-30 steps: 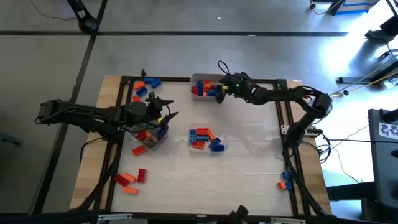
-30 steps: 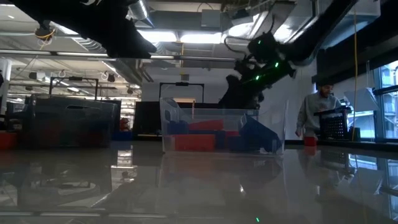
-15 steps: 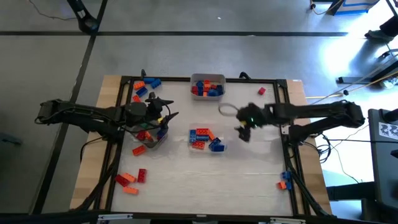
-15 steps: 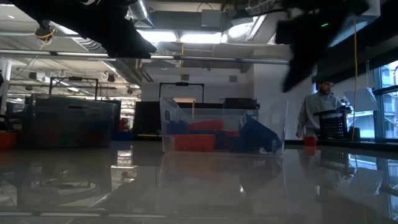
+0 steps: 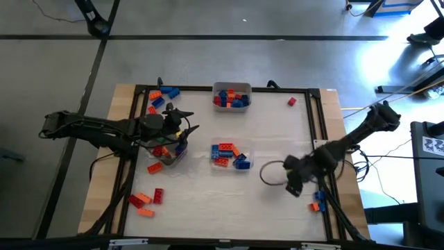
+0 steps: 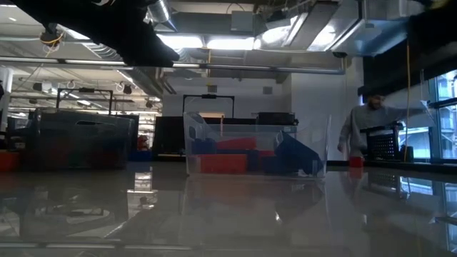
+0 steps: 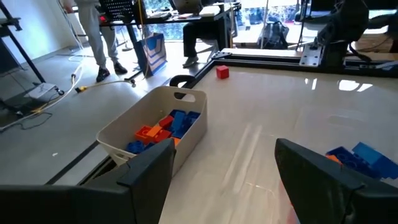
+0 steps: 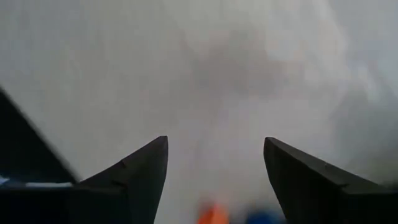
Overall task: Sort blocks by size
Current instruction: Put the small orange game piece into the gray bin
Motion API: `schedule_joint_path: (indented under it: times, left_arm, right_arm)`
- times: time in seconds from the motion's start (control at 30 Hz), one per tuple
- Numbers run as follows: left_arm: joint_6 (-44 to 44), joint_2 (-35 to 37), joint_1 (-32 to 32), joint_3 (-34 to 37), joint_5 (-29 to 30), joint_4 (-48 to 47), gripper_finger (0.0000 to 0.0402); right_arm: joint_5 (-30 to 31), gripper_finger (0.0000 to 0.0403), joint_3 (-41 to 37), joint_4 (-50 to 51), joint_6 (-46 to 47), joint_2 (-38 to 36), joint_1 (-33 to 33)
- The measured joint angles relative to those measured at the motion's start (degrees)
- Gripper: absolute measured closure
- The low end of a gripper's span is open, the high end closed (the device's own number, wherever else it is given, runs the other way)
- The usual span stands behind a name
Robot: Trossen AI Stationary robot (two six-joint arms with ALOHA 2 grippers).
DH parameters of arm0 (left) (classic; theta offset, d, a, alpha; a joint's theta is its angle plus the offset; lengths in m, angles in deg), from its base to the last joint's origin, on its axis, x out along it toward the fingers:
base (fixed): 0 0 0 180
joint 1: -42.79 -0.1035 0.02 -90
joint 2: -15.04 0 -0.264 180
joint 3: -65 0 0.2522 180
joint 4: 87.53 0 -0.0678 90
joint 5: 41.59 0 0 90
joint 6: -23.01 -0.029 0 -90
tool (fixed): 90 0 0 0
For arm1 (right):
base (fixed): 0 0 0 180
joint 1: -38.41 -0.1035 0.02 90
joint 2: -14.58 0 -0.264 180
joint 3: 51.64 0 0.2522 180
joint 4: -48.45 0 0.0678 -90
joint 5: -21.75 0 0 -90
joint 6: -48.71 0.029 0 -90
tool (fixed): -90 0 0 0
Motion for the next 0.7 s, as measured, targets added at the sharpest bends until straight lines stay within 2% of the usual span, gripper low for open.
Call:
schedule_joint_path:
  times: [0.13,0.23,0.5,0.6,0.7]
  left_arm:
    - [-1.1,0.0,0.0,0.0,0.0,0.0,0.0137]
    - [-1.8,0.0,0.0,0.0,0.0,0.0,0.0137]
    - [-1.8,0.0,0.0,0.0,0.0,0.0,0.0137]
    - [-1.8,0.0,-0.2,0.0,0.0,-0.1,0.0137]
    - [-2.4,0.0,-0.2,0.0,0.0,-0.1,0.0137]
  right_arm:
    - [-4.5,0.0142,0.0,0.4,14.1,1.6,-6.9]
    - [-4.7,0.0142,0.0,-0.8,19.2,3.9,-11.5]
    - [-14.9,0.0142,0.0,-8.7,23.9,14.0,-20.0]
    - [-20.4,0.0142,0.0,-10.6,24.0,16.8,-21.7]
    - [-22.9,0.0142,0.0,-10.5,23.8,18.1,-22.7]
